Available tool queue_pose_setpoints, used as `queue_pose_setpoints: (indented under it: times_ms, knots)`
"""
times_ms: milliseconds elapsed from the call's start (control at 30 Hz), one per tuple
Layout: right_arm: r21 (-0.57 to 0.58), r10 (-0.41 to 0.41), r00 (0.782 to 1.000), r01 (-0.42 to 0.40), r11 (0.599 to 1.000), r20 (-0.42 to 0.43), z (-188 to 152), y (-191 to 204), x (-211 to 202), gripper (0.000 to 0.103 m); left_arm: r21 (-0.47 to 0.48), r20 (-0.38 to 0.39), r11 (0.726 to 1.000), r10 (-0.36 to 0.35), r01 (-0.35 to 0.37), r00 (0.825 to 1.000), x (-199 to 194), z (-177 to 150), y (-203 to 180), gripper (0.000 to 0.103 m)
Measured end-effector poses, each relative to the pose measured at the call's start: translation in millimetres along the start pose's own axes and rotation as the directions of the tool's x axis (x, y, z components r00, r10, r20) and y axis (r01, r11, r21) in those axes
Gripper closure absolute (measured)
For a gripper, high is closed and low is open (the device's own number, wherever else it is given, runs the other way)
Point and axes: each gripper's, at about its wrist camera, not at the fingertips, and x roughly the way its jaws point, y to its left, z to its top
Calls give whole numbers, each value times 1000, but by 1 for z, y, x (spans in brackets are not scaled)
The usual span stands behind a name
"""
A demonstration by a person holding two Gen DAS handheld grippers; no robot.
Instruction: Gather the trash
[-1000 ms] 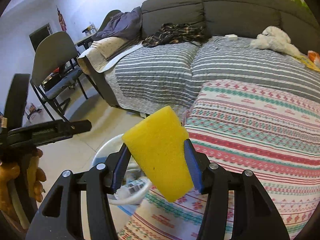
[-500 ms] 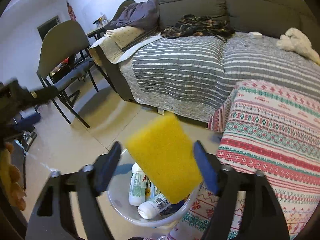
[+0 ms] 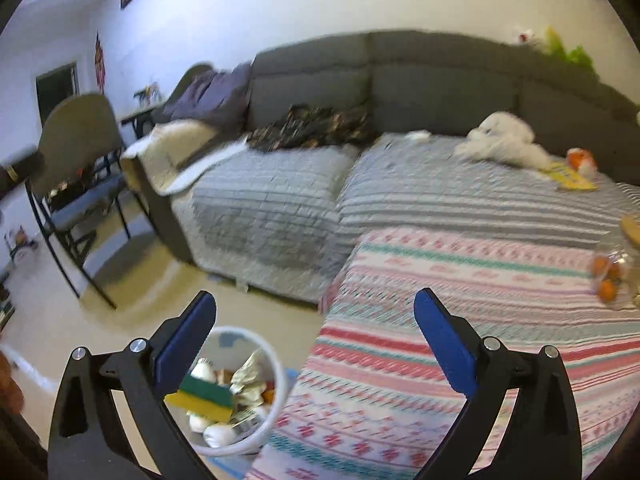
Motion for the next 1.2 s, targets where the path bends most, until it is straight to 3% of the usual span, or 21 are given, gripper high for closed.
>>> queue_pose_setpoints:
  times_ms: [167, 300, 433, 600, 867, 1033, 1200]
  knots:
    - [42, -40, 999, 39, 998, 29, 11, -43, -31, 7, -15, -96, 998, -58, 57, 994, 4, -6, -30, 7]
    - [41, -107, 992, 104, 994, 67, 10, -72, -54, 7, -27, -140, 988, -153, 150, 978, 0, -16, -62, 7]
    - [33, -206, 974, 204, 978, 93, 6, -112, -73, 7, 63, -172, 983, -161, 174, 972, -8, -37, -107, 7]
    - [62, -319, 944, 314, 947, 85, -5, -167, -85, 7, 146, -222, 957, -215, 250, 951, -17, -62, -161, 7]
    - [154, -393, 918, 381, 911, 52, -26, -228, -89, 7, 270, -224, 917, -236, 293, 946, -39, -94, -230, 7]
    - [211, -415, 909, 400, 892, 35, -30, -255, -87, 7, 284, -217, 909, -248, 304, 944, -42, -102, -249, 7]
    - [218, -434, 897, 409, 886, 82, -24, -261, -97, 7, 274, -224, 904, -271, 327, 936, -46, -104, -259, 7]
